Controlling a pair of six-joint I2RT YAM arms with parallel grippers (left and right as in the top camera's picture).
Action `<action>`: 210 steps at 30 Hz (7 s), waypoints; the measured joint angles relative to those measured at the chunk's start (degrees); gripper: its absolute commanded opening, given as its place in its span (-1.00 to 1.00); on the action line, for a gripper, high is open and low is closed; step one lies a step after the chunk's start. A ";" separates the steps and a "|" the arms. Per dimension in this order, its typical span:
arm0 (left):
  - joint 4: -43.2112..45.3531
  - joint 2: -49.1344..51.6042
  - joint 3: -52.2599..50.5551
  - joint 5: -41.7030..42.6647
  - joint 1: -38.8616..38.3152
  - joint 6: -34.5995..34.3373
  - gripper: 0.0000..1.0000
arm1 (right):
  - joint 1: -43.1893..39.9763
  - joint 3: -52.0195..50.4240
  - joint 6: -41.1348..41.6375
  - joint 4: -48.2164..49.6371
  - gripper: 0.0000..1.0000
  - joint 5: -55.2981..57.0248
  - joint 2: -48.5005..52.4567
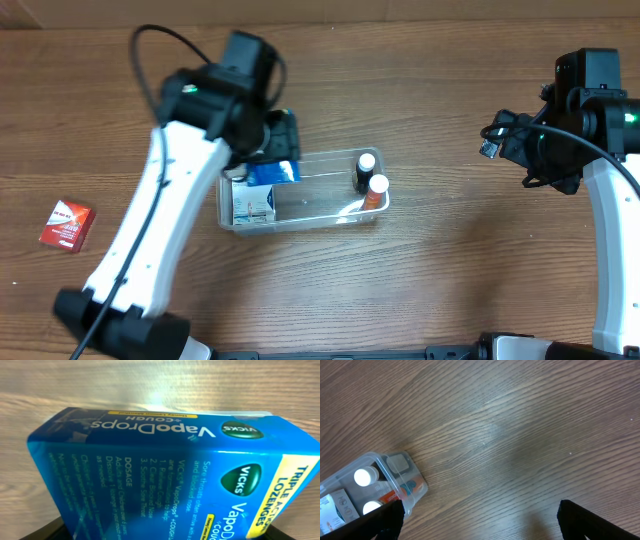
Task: Pack container
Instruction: 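Carry the blue box with the left gripper and lower it into the container, then release the blue box and move the left gripper to the red box, then lower the left gripper onto the red box and grasp it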
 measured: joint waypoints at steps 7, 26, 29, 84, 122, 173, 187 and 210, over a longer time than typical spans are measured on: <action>0.02 9.86 -0.11 -0.44 -4.22 -6.75 -0.92 | 0.00 0.00 0.00 -0.02 1.00 0.00 0.00; -0.90 18.62 -0.59 -2.62 -4.74 -10.75 -0.92 | 0.00 0.00 0.02 -0.02 1.00 -0.02 0.00; -0.35 18.62 -2.01 -2.99 -4.83 -10.78 -0.92 | 0.00 0.00 0.02 -0.04 1.00 0.00 0.00; 6.91 19.04 -12.37 -2.54 -5.53 -6.75 1.00 | 0.00 0.00 0.00 0.00 1.00 -0.02 0.00; -4.24 -21.40 -9.57 -18.14 45.48 9.64 1.00 | 0.00 -0.02 0.02 0.00 1.00 -0.02 0.00; 14.19 13.31 -15.56 0.46 70.23 80.02 1.00 | 0.00 -0.04 -2.08 0.87 1.00 1.07 0.00; 24.46 16.76 -16.00 -4.59 70.23 81.26 1.00 | 0.00 -0.04 -2.64 0.92 1.00 1.46 0.00; 26.23 25.38 -16.00 -6.21 63.01 77.70 1.00 | 0.00 -0.04 -2.80 1.07 1.00 1.49 0.00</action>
